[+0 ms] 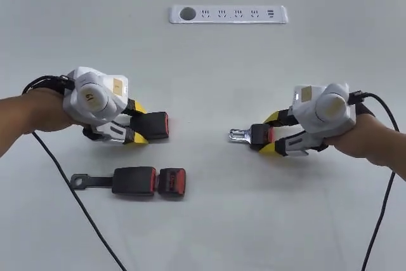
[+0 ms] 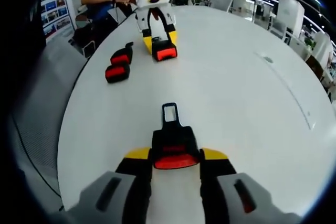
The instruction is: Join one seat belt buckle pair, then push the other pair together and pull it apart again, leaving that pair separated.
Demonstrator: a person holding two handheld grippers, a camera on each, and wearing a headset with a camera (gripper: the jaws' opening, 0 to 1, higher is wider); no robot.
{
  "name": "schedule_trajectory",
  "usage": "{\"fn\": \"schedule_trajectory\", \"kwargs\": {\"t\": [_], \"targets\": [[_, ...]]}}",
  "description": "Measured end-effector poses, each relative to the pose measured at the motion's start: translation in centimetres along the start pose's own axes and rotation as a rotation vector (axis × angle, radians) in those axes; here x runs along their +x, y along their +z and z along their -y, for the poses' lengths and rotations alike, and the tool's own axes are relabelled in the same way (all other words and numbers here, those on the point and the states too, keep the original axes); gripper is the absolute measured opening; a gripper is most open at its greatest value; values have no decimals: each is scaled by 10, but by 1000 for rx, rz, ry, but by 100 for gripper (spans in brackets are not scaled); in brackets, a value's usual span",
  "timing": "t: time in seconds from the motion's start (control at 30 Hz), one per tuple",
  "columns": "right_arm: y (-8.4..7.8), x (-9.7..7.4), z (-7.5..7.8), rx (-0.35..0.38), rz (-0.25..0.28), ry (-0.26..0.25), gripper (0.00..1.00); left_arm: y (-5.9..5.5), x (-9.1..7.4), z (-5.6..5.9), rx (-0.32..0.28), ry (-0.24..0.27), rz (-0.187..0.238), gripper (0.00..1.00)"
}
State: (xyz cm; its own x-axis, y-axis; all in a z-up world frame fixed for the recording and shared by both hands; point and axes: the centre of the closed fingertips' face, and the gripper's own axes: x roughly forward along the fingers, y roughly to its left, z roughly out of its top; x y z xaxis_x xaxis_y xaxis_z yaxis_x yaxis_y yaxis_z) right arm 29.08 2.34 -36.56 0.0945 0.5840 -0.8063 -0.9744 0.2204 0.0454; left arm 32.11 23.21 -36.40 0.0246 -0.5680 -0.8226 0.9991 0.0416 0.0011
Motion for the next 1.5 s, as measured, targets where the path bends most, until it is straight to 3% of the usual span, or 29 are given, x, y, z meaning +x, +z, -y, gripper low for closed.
{"fn": "schedule_trajectory", "kwargs": {"t": [0.3, 0.57, 0.73, 1.5], "targets": [[2, 0, 1, -43, -30, 23, 33, -2, 1, 2, 56, -43, -25, 34], [3, 2, -1, -6, 4, 55, 33, -3, 1, 2, 68, -51, -24, 34], [8, 6, 3, 11, 31, 45, 33, -3, 1, 2, 76, -56, -26, 34], [63, 47, -4, -4, 111, 53, 33, -2, 3, 1, 77, -58, -39, 34]]}}
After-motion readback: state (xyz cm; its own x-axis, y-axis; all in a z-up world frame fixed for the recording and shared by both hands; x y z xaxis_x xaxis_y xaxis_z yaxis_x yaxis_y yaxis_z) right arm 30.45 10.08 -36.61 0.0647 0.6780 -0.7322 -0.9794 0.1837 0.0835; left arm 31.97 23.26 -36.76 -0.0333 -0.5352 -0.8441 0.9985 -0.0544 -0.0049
